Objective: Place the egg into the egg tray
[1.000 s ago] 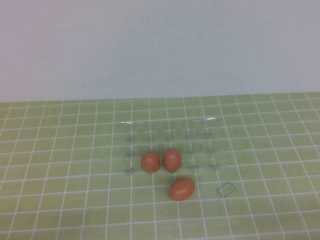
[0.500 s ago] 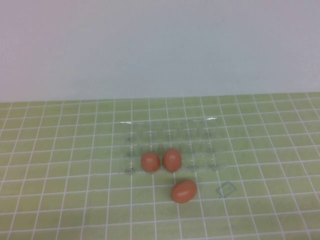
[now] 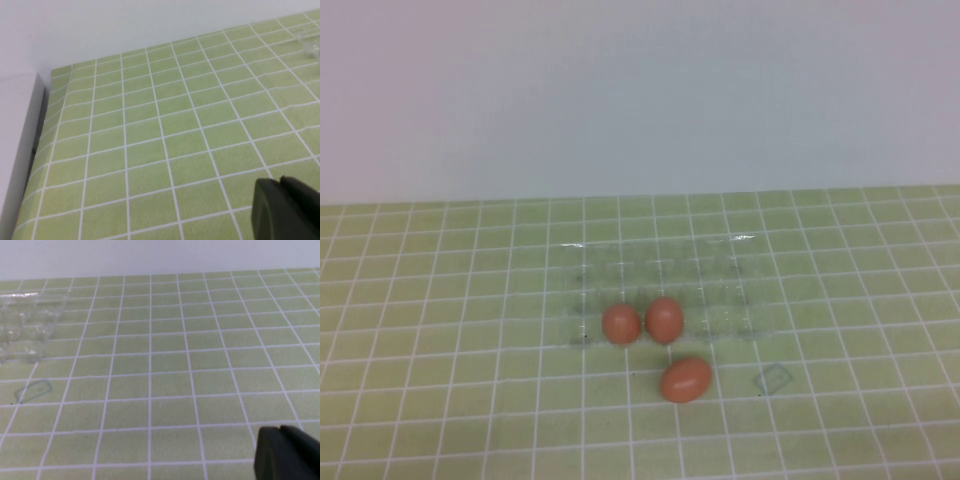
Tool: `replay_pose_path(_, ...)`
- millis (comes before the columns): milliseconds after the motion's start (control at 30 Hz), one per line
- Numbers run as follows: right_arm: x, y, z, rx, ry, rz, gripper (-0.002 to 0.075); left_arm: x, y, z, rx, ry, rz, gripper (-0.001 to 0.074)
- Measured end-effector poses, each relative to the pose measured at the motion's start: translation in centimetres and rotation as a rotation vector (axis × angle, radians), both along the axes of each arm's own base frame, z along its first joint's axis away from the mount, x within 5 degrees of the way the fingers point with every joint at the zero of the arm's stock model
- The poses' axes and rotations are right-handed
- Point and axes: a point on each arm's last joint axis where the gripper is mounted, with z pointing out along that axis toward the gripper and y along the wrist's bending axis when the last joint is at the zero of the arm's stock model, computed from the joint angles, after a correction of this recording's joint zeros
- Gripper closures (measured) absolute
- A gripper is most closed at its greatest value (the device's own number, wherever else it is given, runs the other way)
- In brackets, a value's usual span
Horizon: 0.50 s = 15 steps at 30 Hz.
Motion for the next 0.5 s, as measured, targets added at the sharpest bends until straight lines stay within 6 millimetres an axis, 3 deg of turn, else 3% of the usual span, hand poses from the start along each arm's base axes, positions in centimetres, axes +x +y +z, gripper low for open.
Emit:
replay_pose_path(333, 0.01, 0.0, 0.03, 0.0, -0.003, 0.0, 0.0728, 0.0, 0.35, 0.0, 0.0, 0.0, 0.067, 0.0735)
replay_pose_path(500, 0.29, 0.07, 0.92, 0.01, -0.106, 0.005, 0.0728, 0.0, 0.35, 0.0, 0.0, 0.0, 0.067, 0.0735)
